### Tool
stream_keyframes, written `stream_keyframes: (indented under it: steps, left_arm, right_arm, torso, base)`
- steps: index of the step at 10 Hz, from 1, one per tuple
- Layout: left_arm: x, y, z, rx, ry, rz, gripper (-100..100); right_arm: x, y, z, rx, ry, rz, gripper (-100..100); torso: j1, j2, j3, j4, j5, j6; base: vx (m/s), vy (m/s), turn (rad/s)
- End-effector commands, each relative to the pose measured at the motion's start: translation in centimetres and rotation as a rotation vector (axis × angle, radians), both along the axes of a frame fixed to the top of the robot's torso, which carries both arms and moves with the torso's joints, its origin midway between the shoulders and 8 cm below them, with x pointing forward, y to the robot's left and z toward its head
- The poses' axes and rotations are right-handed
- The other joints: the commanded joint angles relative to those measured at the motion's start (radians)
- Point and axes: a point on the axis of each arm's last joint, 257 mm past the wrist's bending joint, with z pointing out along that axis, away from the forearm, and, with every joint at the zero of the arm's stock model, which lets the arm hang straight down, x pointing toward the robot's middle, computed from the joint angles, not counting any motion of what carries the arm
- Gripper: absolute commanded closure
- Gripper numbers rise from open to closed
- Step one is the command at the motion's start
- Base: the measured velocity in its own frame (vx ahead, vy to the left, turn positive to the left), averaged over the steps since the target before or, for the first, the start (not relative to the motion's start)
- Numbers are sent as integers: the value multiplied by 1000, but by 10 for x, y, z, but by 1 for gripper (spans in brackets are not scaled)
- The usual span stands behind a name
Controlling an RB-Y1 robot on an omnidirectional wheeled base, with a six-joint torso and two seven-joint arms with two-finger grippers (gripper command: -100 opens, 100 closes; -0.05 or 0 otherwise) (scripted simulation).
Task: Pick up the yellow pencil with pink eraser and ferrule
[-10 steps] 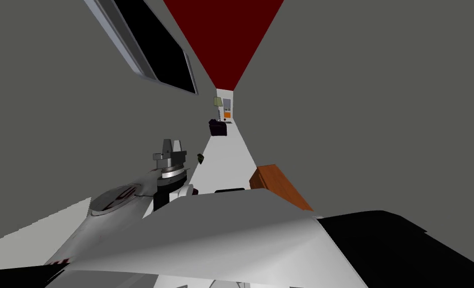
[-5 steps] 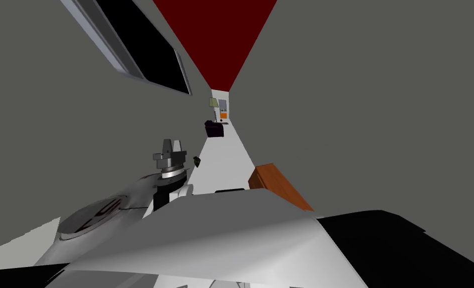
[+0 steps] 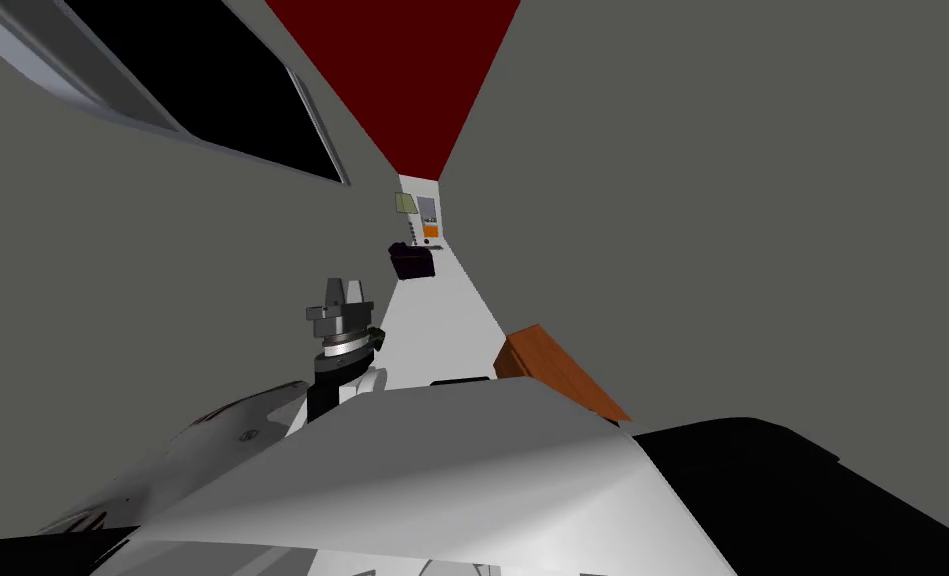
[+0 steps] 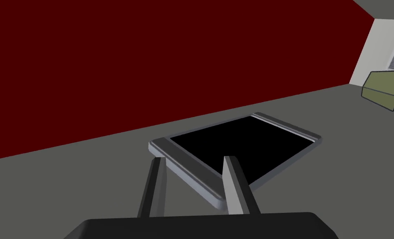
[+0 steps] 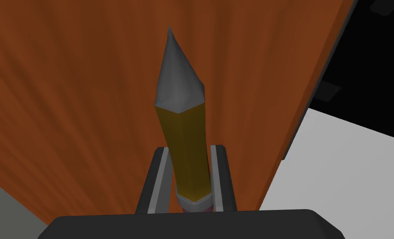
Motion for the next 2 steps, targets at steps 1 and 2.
stream_keyframes:
  steps: [1, 2]
  left_arm:
    - [0, 0, 0, 0, 0, 0, 0]
    - [0, 0, 0, 0, 0, 0, 0]
  right_arm:
    - [0, 0, 0, 0, 0, 0, 100]
    - [0, 0, 0, 1, 1, 5, 0]
  torso:
    - [0, 0, 0, 0, 0, 0]
    - [-1, 4, 2, 1, 0, -1]
  base:
    - [54, 16, -42]
    - [10, 4, 9]
